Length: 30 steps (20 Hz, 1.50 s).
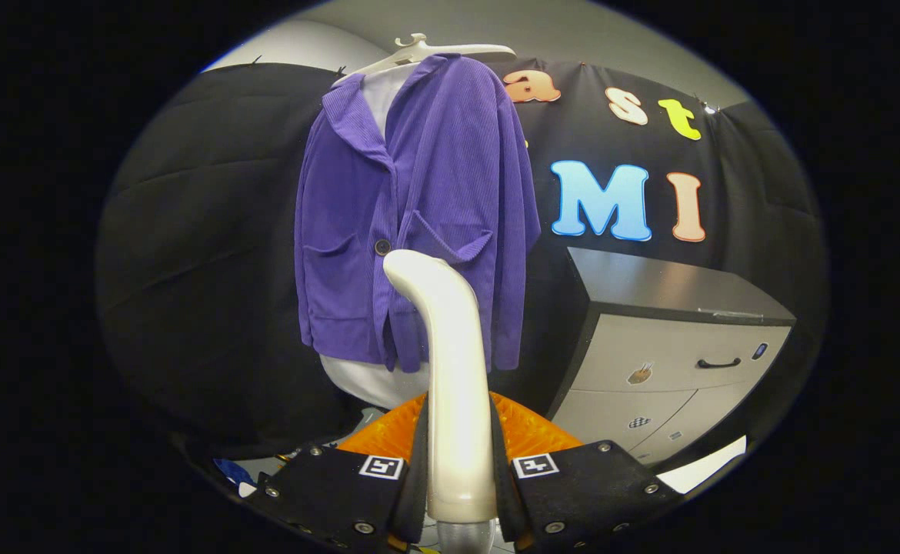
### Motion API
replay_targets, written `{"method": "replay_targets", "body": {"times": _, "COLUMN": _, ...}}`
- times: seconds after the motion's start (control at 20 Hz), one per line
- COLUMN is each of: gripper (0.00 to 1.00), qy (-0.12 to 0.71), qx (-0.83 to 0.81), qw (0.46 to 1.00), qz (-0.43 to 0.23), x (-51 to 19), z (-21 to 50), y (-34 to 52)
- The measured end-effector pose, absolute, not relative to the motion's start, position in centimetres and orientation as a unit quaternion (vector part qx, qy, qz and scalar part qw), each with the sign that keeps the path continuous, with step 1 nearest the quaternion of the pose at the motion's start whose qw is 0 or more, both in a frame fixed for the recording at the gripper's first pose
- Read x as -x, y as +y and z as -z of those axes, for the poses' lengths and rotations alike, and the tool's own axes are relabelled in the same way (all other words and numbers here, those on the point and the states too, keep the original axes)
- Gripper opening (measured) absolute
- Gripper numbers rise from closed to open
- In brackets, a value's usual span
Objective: Iron the clothes twice with a garment steamer, once on the left side and once on the right side.
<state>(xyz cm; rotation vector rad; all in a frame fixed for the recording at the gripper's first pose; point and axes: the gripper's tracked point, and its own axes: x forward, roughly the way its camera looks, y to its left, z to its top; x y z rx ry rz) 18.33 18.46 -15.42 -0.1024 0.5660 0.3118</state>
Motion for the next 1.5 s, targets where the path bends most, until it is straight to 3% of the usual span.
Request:
{"method": "replay_targets", "body": {"times": 0.7, "gripper": 0.38, "qy": 0.346, "qx": 0.056, "qw": 0.925, "qz": -0.145, "x": -14.7, "z": 22.8, "y": 17.6}}
{"method": "replay_targets", "body": {"times": 1.5, "gripper": 0.37, "qy": 0.155, "qx": -0.002, "qw": 0.967, "qz": -0.201, "x": -19.3, "z": 0.7, "y": 21.7}}
